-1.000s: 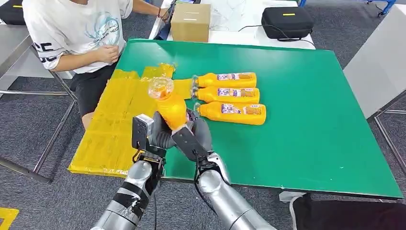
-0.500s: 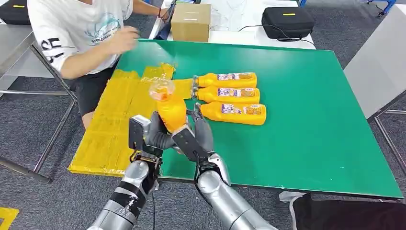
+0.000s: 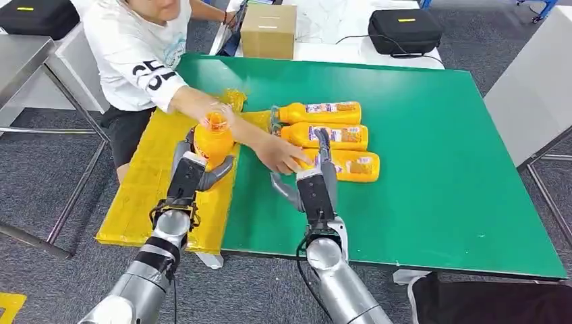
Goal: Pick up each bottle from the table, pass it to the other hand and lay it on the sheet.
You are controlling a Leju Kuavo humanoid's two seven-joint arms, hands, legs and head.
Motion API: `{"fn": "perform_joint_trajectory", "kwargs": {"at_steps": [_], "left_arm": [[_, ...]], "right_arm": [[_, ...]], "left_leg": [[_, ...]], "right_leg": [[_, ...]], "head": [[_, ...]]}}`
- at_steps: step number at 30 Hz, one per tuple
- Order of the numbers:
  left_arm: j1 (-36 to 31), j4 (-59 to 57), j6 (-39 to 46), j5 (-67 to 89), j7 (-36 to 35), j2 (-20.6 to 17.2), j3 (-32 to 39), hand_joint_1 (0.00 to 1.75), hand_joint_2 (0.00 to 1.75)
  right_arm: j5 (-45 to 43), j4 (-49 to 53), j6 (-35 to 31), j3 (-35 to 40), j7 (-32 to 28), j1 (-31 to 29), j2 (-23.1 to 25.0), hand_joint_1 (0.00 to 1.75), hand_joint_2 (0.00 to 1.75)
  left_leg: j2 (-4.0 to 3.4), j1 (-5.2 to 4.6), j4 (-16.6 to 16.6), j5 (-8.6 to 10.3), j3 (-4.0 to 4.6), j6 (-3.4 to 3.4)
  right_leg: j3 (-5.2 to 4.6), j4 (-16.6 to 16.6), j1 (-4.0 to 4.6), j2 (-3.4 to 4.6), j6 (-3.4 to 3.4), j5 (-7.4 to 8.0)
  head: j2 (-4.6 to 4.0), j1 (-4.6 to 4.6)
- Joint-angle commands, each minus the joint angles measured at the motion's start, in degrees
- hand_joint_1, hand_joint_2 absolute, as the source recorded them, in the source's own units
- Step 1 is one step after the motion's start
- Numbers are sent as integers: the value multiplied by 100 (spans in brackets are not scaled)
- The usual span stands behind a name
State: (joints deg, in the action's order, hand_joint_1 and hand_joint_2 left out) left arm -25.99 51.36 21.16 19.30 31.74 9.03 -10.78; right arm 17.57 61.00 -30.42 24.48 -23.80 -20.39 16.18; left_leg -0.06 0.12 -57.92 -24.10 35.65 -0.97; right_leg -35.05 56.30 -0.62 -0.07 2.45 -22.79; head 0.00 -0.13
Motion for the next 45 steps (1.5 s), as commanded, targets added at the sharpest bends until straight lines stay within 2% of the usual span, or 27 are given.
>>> {"fn": "perform_joint_trajectory", "kwargs": {"at_steps": [1,2,3,6,10,12,14,18,24,37,38,39,40,43,45], "left_arm": [[-394,-579,-19,5,9,-185,34,175,175],[-394,-579,-19,5,9,-185,34,175,175],[-433,-673,345,395,-34,-226,-44,175,175],[-757,-1285,983,1447,-140,-584,-119,175,175],[-1074,-2184,1346,2562,-195,-1022,-274,175,175],[-1190,-2679,894,3193,-142,-1350,-653,175,175],[-1307,-3140,626,3936,-431,-1704,-1143,175,175],[-1479,-3542,116,4654,-904,-2070,-1649,175,175],[-1405,-3582,1,4895,-996,-2165,-1796,175,175],[-1180,-3480,325,4625,-654,-2034,-1469,175,175],[-1125,-3447,509,4510,-616,-1970,-1315,148,175],[-1109,-3439,551,4471,-603,-1952,-1268,0,175],[-1018,-3347,854,4179,-357,-1858,-976,0,175],[-904,-3130,924,3484,280,-1676,-326,0,175],[-862,-3034,967,3396,401,-1652,-218,0,175]], "right_arm": [[-18,83,40,-139,-24,-77,-170,0,175],[-18,83,40,-139,-24,-77,-170,0,175],[-34,68,39,-158,-33,-81,-159,0,175],[-177,86,198,-236,-83,-93,-201,0,175],[-372,58,361,-252,-227,-125,-227,0,175],[-504,9,493,-209,-322,-199,-261,0,175],[-566,31,602,-204,-369,-194,-314,0,175],[-625,188,731,-183,-438,-168,-321,0,175],[-655,263,774,-139,-442,-171,-321,0,175],[-689,100,879,-88,-432,-255,-307,0,175],[-686,68,869,-85,-423,-266,-298,0,175],[-686,59,869,-83,-421,-269,-297,0,175],[-677,9,874,-59,-406,-291,-299,0,175],[-675,-181,884,-31,-365,-370,-287,0,175],[-684,-240,896,-39,-362,-388,-276,0,175]], "left_leg": [[3,1,3,-3,-11,3],[1,1,3,-2,-10,3],[3,3,3,-8,-25,6],[6,3,1,-5,-20,7],[-6,4,5,-2,-15,6],[-11,3,6,-7,-33,8],[-13,3,6,-2,-17,5],[-19,7,2,-9,-30,8],[-18,7,-1,-8,-23,8],[-18,4,3,-5,-32,14],[-19,4,6,-1,-27,13],[-17,1,6,1,-23,11],[-21,2,6,-5,-37,13],[-10,1,8,-2,-35,11],[-6,3,5,3,-20,11]], "right_leg": [[13,-2,1,-2,-4,-4],[11,-2,1,-1,-4,-3],[26,-1,3,-3,-8,-10],[21,0,3,-6,-9,-8],[12,-3,4,6,-7,-1],[27,-1,4,11,-12,-5],[11,0,2,12,-6,0],[22,6,6,17,-9,-7],[13,10,5,10,-9,-10],[17,14,3,16,-11,-6],[11,12,2,17,-9,-2],[7,15,-1,13,-7,-1],[19,15,1,17,-10,-6],[20,13,0,8,-8,-6],[6,14,1,3,-6,-3]], "head": [[0,0],[0,2],[0,0],[0,2],[0,2],[0,2],[0,0],[0,0],[0,0],[0,0],[0,0],[0,2],[0,0],[0,2],[0,-2]]}}
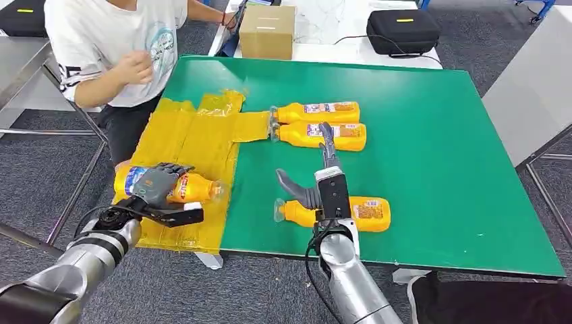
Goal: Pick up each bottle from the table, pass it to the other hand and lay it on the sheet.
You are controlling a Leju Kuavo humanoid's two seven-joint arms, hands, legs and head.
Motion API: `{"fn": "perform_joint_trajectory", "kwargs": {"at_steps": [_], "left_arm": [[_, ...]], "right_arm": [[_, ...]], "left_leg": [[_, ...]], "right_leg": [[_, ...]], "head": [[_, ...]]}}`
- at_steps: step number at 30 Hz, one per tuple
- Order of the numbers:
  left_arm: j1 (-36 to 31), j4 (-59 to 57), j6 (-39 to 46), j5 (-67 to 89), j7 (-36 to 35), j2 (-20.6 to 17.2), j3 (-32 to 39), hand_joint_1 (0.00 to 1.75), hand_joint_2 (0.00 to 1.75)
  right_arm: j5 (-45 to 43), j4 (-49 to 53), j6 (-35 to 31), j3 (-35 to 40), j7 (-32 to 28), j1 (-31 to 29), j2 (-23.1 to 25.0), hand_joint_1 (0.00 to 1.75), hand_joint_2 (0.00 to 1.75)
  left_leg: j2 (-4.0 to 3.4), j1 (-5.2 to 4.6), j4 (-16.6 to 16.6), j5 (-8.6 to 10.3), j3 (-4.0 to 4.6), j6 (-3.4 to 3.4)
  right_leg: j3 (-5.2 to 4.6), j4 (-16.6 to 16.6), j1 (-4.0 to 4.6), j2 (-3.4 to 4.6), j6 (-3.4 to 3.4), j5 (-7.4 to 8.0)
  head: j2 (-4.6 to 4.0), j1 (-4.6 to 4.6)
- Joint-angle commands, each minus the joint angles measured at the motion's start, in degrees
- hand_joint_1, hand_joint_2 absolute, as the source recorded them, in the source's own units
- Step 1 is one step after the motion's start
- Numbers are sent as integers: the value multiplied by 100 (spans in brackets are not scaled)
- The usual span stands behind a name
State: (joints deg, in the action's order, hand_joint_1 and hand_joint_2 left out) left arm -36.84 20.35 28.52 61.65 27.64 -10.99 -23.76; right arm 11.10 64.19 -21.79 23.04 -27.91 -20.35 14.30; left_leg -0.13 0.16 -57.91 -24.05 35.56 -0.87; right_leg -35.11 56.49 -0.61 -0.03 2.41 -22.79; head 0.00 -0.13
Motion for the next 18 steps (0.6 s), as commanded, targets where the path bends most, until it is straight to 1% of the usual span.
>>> {"fn": "perform_joint_trajectory", "kwargs": {"at_steps": [1,3,4,9,10,11,12,13,14,16,17,18], "left_arm": [[223,67,231,-839,811,350,1081,0,175],[223,67,231,-839,811,350,1081,0,175],[223,67,229,-840,811,342,1083,0,175],[223,67,229,-840,811,342,1083,0,175],[248,124,268,-900,892,344,1133,0,175],[287,194,331,-1015,1103,373,1253,0,175],[330,292,465,-1032,1162,384,1282,0,175],[405,454,786,-1126,1236,446,1398,0,175],[551,839,737,-1479,1236,481,1292,0,175],[730,1497,581,-2200,1236,537,1116,0,175],[788,1733,472,-2488,1236,542,993,0,175],[857,1953,412,-2710,1236,554,914,0,175]], "right_arm": [[-37,-559,33,105,49,-392,-88,0,175],[-37,-559,33,105,49,-392,-88,0,175],[-37,-562,33,104,49,-389,-90,0,175],[-37,-562,33,104,49,-389,-90,0,175],[-8,-577,10,115,55,-398,-94,0,175],[-17,-637,60,114,89,-427,-95,0,175],[26,-689,29,123,99,-453,-101,0,175],[40,-759,69,132,122,-479,-108,0,175],[113,-848,84,166,166,-515,-124,0,175],[297,-1099,16,206,282,-615,-130,0,175],[396,-1210,-15,213,334,-652,-128,0,0],[539,-1323,-37,250,385,-685,-145,0,0]], "left_leg": [[2,1,4,-7,-22,1],[3,0,2,-3,-8,1],[6,3,-1,-10,-22,2],[6,1,3,-5,-14,4],[8,3,0,-10,-20,6],[3,-1,3,-2,-3,2],[5,2,-1,-7,-12,4],[3,-2,3,-1,-1,2],[4,1,1,-8,-16,4],[8,0,3,-3,-7,1],[10,-2,3,-1,-2,1],[12,1,2,-6,-13,2]], "right_leg": [[23,-6,1,-2,-3,-7],[10,-2,0,-2,-3,-4],[27,-3,3,-5,-5,-11],[19,-4,2,-4,-6,-7],[27,-2,4,-6,-9,-12],[7,-4,0,-2,-4,-3],[17,-2,3,-3,-7,-8],[5,-3,-1,-2,-3,-2],[21,-2,2,-3,-6,-9],[12,-5,0,-7,-3,-5],[7,-5,-1,-8,-2,-4],[21,-6,2,-11,-4,-8]], "head": [[0,0],[0,0],[0,-2],[0,0],[0,0],[0,0],[0,0],[0,0],[0,0],[0,0],[0,0],[0,0]]}}
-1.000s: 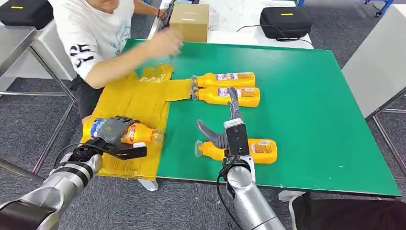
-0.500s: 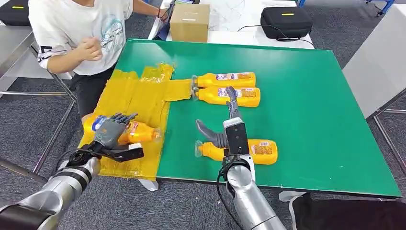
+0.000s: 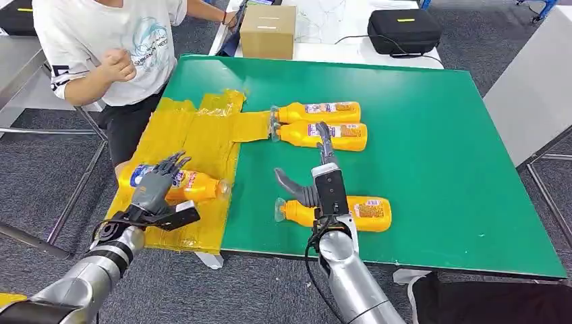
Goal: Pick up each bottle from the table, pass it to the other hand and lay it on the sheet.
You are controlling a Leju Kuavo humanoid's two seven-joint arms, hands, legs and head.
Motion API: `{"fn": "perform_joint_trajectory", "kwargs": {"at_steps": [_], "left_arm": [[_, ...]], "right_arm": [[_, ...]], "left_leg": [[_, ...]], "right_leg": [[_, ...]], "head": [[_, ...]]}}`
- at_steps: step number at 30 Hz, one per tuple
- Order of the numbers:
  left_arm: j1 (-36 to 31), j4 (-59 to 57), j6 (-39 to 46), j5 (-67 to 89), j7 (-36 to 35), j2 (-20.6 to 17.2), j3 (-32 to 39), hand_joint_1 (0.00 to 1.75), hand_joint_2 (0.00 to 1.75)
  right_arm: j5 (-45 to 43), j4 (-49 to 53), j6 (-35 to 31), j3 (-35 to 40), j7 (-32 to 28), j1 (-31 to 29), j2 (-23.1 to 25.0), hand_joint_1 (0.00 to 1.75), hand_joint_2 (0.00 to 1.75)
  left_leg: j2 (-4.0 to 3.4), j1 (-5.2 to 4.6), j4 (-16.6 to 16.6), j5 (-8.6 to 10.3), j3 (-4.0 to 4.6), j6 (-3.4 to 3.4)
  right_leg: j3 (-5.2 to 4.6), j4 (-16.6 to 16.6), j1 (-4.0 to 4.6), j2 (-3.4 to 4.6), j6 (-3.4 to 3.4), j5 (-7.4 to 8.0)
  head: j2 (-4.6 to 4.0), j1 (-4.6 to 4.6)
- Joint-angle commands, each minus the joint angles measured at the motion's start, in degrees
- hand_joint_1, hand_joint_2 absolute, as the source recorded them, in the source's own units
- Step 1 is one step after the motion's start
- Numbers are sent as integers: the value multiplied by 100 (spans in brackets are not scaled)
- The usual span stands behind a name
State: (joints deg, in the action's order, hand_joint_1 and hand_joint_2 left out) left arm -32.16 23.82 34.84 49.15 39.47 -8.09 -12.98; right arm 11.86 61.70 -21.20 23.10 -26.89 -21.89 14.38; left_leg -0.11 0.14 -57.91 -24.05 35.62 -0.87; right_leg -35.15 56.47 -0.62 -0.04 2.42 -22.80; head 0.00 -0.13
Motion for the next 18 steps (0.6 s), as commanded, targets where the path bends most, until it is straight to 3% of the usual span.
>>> {"fn": "perform_joint_trajectory", "kwargs": {"at_steps": [1,2,6,7,13,18], "left_arm": [[535,1999,-460,-1819,53,275,-221,0,175],[644,2251,-628,-2037,53,291,-233,0,175],[994,2905,-1036,-2626,53,433,-127,0,175],[1076,3047,-1477,-3019,53,545,54,0,175],[1066,2910,-2349,-3008,-112,1288,1015,0,175],[1008,2832,-2620,-3064,-257,1428,1212,0,175]], "right_arm": [[627,-1144,-153,260,339,-523,-178,0,0],[747,-1175,-223,277,397,-503,-202,0,175],[1446,-1100,-441,469,737,-292,-416,0,175],[1695,-1052,-479,490,927,-189,-499,0,175],[2886,-816,-524,77,1651,407,-900,0,175],[3332,-695,-435,-185,1883,612,-993,0,175]], "left_leg": [[10,2,2,-2,-9,1],[15,3,0,-8,-22,2],[10,1,6,-7,-23,1],[10,-1,6,-4,-15,0],[43,0,8,-7,-32,0],[28,-2,3,-7,-15,0]], "right_leg": [[14,-5,3,-10,-3,-4],[29,-4,4,-14,-5,-11],[28,-9,1,-9,-3,-8],[21,-9,0,-9,-2,-6],[47,-18,2,-38,-2,-17],[28,-12,1,-22,-2,-11]], "head": [[0,-2],[0,0],[0,-2],[0,-2],[0,0],[0,0]]}}
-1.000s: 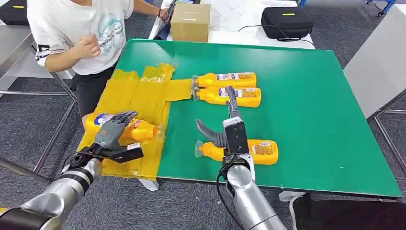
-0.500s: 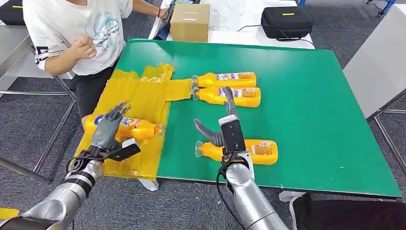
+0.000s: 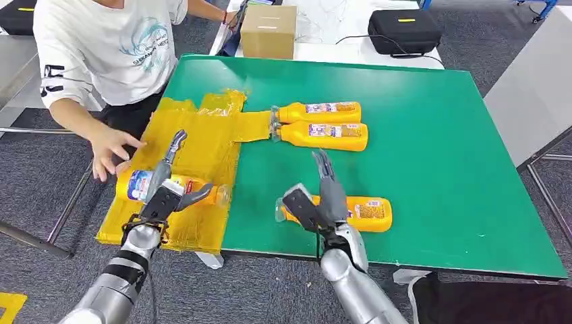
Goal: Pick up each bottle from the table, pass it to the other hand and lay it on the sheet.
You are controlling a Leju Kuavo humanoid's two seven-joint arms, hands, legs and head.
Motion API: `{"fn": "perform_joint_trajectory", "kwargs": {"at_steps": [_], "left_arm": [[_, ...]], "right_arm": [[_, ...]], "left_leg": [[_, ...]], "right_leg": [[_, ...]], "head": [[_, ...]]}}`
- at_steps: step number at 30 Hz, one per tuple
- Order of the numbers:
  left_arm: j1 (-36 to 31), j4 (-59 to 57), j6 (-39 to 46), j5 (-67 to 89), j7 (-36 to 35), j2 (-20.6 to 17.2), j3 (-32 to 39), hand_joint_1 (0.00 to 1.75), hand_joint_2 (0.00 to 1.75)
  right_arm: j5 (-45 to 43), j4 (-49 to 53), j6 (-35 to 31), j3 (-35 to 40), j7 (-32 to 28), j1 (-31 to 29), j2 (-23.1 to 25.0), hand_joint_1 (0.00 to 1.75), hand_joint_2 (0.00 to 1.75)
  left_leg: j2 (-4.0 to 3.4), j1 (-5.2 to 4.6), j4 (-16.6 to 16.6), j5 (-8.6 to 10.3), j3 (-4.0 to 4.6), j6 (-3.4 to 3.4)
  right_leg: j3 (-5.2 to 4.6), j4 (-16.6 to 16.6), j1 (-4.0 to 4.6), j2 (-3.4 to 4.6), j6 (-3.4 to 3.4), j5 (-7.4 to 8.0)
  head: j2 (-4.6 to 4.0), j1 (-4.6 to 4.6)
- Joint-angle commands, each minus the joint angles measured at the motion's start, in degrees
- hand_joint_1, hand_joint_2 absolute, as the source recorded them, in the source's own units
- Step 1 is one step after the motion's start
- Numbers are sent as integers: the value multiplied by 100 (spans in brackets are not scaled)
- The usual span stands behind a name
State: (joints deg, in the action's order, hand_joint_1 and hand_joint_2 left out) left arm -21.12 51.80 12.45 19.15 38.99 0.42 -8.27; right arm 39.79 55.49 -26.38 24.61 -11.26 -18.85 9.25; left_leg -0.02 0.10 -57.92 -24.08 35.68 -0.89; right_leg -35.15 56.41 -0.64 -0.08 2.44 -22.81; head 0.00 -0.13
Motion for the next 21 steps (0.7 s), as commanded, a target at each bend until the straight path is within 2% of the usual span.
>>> {"fn": "perform_joint_trajectory", "kwargs": {"at_steps": [1,15,21], "left_arm": [[-129,-28,-367,-17,-223,612,750,0,175],[-189,-167,-688,-47,-134,702,824,0,175],[-186,-116,-836,-52,-113,672,828,0,175]], "right_arm": [[615,-74,130,-402,333,331,-498,0,175],[1332,301,472,-783,665,610,-807,0,175],[1356,243,1156,-787,831,536,-1108,0,175]], "left_leg": [[17,2,4,-2,-11,2],[16,2,2,-6,-21,2],[14,1,1,-7,-23,3]], "right_leg": [[19,-5,2,-16,-4,-7],[25,-3,3,-17,-5,-11],[29,-4,2,-14,-6,-11]], "head": [[0,0],[0,2],[0,0]]}}
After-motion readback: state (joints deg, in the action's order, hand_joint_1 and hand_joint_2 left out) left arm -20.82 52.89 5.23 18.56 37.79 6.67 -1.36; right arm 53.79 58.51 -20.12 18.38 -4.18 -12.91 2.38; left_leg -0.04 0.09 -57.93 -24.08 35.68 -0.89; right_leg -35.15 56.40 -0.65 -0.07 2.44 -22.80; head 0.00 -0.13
